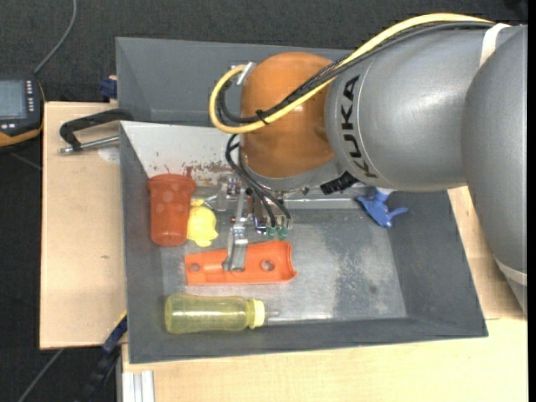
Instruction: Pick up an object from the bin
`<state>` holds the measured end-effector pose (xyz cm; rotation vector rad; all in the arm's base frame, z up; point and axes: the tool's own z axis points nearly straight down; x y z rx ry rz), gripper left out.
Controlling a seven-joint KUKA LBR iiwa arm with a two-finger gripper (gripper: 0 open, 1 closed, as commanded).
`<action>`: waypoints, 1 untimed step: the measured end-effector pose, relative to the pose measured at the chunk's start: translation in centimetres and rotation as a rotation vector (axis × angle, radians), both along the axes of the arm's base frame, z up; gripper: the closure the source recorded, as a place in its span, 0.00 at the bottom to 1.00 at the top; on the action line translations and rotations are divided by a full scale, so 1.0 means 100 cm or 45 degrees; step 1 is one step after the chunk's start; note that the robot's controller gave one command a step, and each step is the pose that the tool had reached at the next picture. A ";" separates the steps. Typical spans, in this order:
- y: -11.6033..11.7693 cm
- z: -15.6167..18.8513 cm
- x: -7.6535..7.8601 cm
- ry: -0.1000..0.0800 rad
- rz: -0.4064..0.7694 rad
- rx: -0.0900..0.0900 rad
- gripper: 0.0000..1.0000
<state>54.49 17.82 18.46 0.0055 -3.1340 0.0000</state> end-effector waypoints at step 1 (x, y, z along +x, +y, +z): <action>-0.001 0.005 0.002 -0.011 -0.003 0.002 0.00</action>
Offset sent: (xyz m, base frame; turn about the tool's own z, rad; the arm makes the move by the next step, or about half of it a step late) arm -0.0038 -0.0681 -0.0667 -0.0450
